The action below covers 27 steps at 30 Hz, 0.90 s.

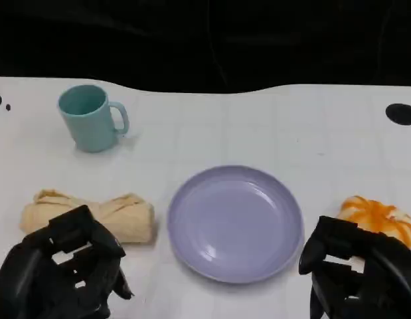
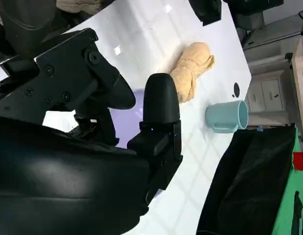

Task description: Grasp the towel on the left side of the plate with the left hand and place it into the plate.

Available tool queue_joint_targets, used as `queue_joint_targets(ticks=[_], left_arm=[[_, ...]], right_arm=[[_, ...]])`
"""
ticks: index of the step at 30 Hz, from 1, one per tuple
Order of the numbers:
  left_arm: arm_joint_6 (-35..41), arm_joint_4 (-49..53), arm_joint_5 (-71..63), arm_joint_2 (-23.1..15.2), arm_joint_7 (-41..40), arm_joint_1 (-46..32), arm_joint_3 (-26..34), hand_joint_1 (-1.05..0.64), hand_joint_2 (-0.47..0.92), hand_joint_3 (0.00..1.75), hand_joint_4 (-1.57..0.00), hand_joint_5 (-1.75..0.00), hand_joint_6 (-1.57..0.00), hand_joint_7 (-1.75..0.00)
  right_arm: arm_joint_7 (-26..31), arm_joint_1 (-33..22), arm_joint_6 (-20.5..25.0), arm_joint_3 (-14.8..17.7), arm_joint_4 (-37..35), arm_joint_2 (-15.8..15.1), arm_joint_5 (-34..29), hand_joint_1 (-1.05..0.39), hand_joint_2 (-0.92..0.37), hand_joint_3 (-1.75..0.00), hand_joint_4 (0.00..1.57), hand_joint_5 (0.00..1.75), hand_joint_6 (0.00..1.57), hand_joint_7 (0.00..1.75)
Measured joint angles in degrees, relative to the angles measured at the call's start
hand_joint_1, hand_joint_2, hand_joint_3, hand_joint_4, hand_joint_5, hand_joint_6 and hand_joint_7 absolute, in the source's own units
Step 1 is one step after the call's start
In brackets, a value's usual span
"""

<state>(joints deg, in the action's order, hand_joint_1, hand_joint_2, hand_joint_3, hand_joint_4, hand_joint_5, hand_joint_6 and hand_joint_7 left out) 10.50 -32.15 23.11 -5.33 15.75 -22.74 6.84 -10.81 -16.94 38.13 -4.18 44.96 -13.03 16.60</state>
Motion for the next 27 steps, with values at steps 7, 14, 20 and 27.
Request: queue_joint_targets(ticks=[7, 14, 20, 27], left_arm=[[-0.01, 0.0, -0.01, 0.0, 0.0, 0.0, -0.01, -0.1, 0.56, 1.07, -0.9, -1.6, -0.85, -1.4], [-0.14, 0.01, 0.0, 0.0, 0.0, 0.02, 0.0, -0.11, 0.56, 1.06, -0.87, -1.52, -0.84, -1.34], [-0.14, -0.18, 0.21, 0.0, -0.19, 0.03, 0.12, -0.21, 0.64, 0.76, -0.78, -1.19, -0.88, -0.8], [1.21, -1.56, -2.2, -2.38, -1.29, 0.52, 0.31, -0.32, 0.92, 0.2, -0.56, -0.74, -0.71, -0.1]], right_arm=[[0.0, 0.0, 0.0, 0.0, 0.0, 0.0, 0.0, -0.06, -0.51, -1.33, 0.73, 1.75, 0.63, 1.6], [0.0, 0.0, 0.01, 0.04, 0.0, 0.0, 0.14, -0.06, -0.51, -1.33, 0.73, 1.75, 0.62, 1.6], [-0.05, 0.0, 0.01, 0.04, 0.0, 0.0, 0.15, -0.08, -0.51, -1.32, 0.73, 1.75, 0.62, 1.6], [-0.05, -0.05, 0.01, -0.03, 0.09, -0.01, 0.1, -0.08, -0.51, -1.32, 0.73, 1.75, 0.63, 1.6]])
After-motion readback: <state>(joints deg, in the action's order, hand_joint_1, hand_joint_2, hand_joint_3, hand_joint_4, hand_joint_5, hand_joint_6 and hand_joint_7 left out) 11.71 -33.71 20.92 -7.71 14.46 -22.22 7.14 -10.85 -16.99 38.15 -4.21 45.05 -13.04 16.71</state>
